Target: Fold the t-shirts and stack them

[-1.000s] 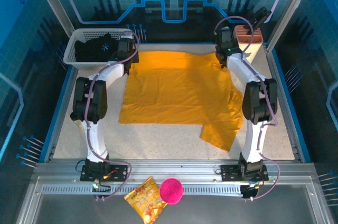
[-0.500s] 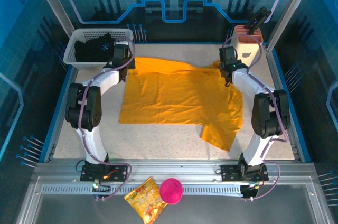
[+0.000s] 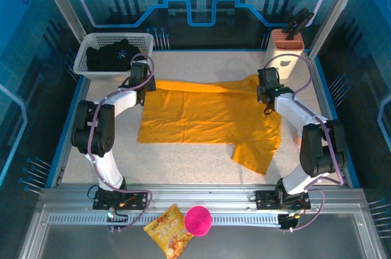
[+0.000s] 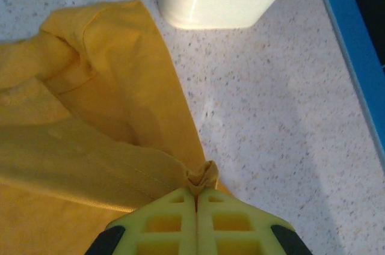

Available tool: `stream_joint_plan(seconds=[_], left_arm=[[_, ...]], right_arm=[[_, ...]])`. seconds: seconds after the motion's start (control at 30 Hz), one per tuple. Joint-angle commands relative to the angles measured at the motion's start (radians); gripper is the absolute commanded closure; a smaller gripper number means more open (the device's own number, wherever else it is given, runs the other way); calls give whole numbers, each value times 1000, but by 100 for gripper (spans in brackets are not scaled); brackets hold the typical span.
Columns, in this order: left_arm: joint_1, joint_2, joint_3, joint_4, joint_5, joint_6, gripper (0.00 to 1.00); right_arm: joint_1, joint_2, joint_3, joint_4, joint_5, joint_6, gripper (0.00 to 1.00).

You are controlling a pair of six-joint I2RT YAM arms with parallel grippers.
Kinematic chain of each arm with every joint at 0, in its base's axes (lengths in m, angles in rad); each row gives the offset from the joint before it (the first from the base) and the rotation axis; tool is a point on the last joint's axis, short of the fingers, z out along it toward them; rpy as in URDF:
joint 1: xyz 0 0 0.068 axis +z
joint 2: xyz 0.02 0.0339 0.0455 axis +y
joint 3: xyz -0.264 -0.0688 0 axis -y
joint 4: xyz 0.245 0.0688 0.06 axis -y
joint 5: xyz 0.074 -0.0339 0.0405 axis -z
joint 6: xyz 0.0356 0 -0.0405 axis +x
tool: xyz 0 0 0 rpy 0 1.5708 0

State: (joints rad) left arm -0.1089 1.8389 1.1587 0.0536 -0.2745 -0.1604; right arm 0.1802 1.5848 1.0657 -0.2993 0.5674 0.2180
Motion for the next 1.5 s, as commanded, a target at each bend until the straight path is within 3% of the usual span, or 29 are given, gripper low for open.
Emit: stream_joint_plan(seconds=[0.0, 0.03, 0.2, 0.3, 0.53, 0.57, 0.6, 0.7, 0.77, 0.93, 1.0, 1.23, 1.47], left_arm=[[-11, -14, 54, -121, 44, -34, 100], [-16, -12, 59, -145, 39, -37, 100], [-39, -50, 30, -208, 1, -58, 67], [-50, -82, 7, -245, -9, -82, 60], [-64, -163, 5, -319, -14, -104, 51], [-64, -169, 25, -337, -10, -101, 48], [-66, -171, 47, -355, -5, -96, 44], [-79, -149, 141, -418, 8, -81, 35], [-91, -105, 215, -460, 19, -73, 40], [-100, 85, 404, -573, 45, -87, 86], [-100, 175, 483, -619, 46, -104, 97], [-97, 399, 701, -734, -6, -149, 100], [-88, 565, 875, -834, -37, -179, 100]], right_arm=[[0, -29, -34, -33, -27, 65, 100], [-1, -32, -42, -40, -39, 78, 100], [7, -31, -71, -95, -102, 157, 100], [10, -20, -80, -146, -120, 204, 99], [0, -25, -82, -204, -152, 235, 50], [-7, -33, -72, -212, -162, 230, 36], [-15, -42, -60, -218, -169, 224, 28], [-37, -64, -7, -220, -188, 185, 21], [-56, -53, 46, -200, -226, 124, 27], [-43, 105, 247, -203, -265, -65, 41], [-26, 187, 330, -219, -232, -120, 42], [1, 452, 625, -278, -152, -295, 38], [-10, 611, 813, -354, -108, -287, 42]])
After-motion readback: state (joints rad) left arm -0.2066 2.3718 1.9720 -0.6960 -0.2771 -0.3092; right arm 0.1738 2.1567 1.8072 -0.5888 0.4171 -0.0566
